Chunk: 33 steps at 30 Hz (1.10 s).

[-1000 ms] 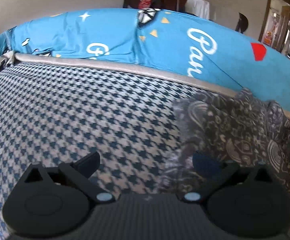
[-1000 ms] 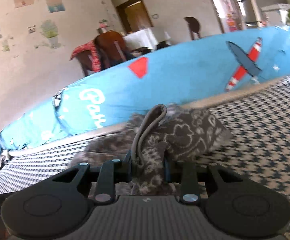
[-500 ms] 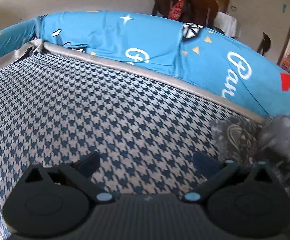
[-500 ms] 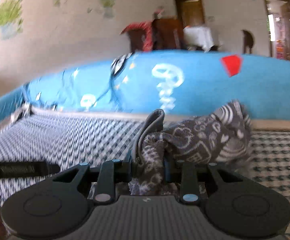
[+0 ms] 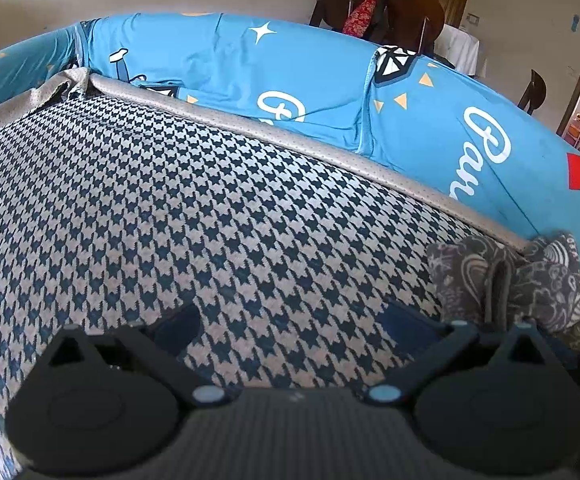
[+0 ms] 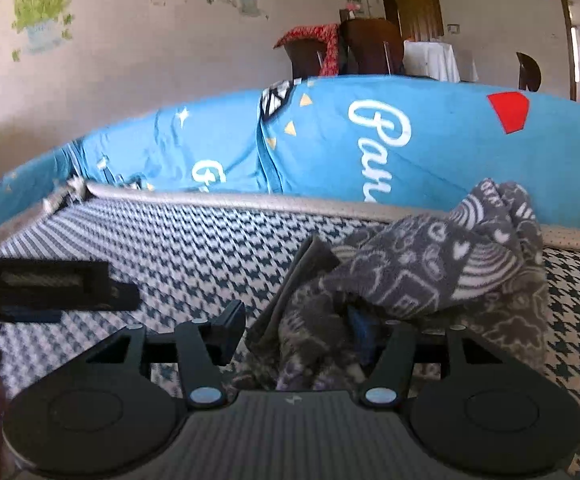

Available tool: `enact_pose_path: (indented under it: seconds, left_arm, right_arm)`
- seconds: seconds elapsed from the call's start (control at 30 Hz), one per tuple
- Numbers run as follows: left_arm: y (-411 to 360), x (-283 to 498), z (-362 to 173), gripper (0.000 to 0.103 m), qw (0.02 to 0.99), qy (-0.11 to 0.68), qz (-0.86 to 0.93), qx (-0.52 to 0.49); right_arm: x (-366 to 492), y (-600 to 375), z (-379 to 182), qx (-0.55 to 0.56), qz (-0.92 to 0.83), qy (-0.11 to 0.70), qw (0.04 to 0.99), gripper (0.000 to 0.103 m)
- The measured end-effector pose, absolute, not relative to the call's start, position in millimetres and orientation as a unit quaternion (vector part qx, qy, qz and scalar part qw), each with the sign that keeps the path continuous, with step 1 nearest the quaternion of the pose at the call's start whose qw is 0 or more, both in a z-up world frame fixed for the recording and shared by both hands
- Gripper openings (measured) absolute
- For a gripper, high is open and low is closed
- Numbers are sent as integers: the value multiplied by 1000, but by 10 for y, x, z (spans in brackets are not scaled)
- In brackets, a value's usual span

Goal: Fold clothes

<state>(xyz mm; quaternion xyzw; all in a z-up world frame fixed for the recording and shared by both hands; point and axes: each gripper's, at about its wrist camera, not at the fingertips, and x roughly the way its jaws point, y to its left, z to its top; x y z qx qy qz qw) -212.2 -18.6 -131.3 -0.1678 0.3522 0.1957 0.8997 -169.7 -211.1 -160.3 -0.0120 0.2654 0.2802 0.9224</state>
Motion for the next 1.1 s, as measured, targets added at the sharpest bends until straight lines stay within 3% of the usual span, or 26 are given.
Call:
enact_pose_path:
  seconds: [0.33, 0.4, 0.5, 0.57, 0.87, 1.1]
  left_arm:
    - [-284, -2102, -1286, 103, 902, 348, 193, -167]
    - [-296, -2095, -1284, 103, 902, 349, 192, -168]
    - [-291, -2091, -1286, 103, 901, 350, 190, -172]
    - [-289, -2089, -1287, 103, 900, 351, 189, -175]
    - [-287, -2080, -1319, 103, 894, 361, 185, -190]
    - [-253, -2103, -1313, 103, 892, 361, 181, -201]
  right_arm:
    - [-1703, -2580, -1372, 37, 219, 257, 940, 54]
    - [-1612, -2658, -1409, 48, 193, 276, 940, 40]
    - [-1478, -2774, -1511, 61, 160, 313, 934, 28]
    - [-1416, -2804, -1593, 56, 147, 331, 930, 25]
    - [-1147, -2651, -1733, 36, 149, 344, 926, 25]
    - [-1108, -2391, -1558, 88, 226, 275, 930, 25]
